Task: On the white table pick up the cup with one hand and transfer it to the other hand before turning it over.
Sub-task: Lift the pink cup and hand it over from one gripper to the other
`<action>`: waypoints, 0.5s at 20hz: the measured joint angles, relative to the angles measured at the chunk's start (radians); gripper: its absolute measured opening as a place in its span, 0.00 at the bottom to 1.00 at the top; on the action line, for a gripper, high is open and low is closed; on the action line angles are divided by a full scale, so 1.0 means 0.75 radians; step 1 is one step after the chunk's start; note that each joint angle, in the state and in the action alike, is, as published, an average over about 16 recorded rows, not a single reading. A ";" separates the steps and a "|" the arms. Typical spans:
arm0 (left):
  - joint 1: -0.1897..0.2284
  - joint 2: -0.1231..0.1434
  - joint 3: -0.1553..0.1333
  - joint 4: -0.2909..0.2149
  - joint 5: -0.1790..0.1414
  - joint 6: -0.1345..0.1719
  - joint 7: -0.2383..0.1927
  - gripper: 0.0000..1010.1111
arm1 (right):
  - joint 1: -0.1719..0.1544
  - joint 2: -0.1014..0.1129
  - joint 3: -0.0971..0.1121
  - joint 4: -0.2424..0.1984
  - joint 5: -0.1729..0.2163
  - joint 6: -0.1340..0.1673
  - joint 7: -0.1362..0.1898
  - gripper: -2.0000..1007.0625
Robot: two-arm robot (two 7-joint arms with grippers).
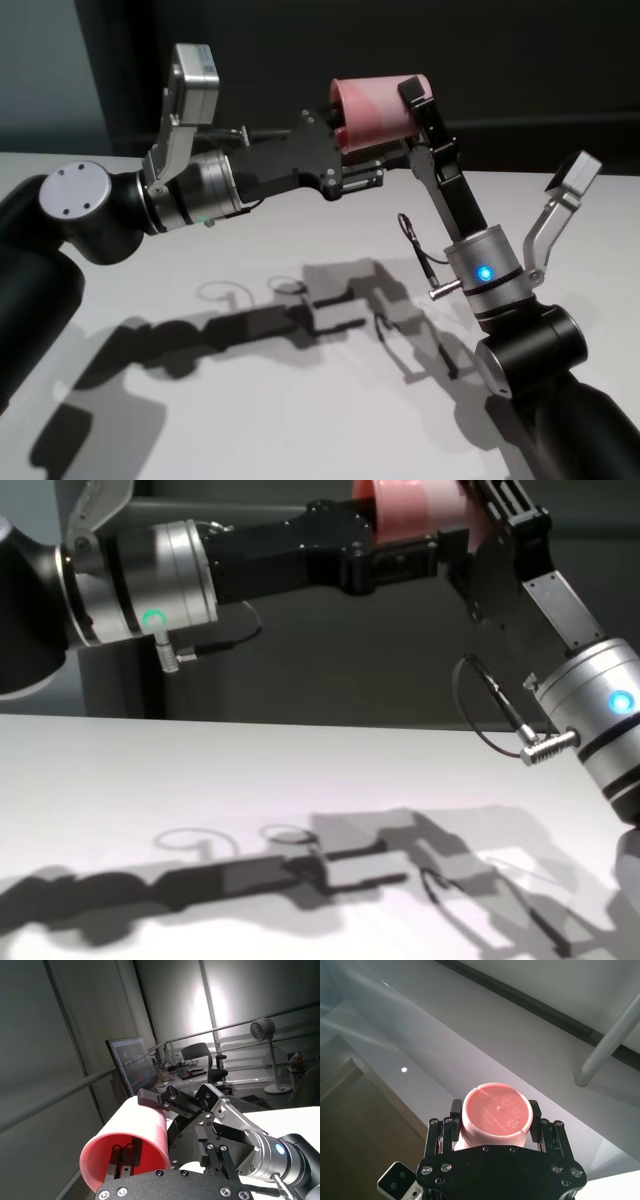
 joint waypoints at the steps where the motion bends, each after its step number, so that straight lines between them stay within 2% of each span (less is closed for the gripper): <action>1: 0.004 0.005 -0.001 -0.005 -0.002 0.001 0.000 0.66 | 0.000 0.000 0.000 0.000 0.000 0.000 0.000 0.75; 6: 0.034 0.042 -0.009 -0.050 -0.016 0.013 0.005 0.83 | 0.000 0.000 0.000 0.000 0.000 0.000 0.000 0.75; 10: 0.069 0.081 -0.018 -0.103 -0.026 0.032 0.024 0.92 | 0.000 0.000 0.000 0.000 0.000 0.000 0.001 0.75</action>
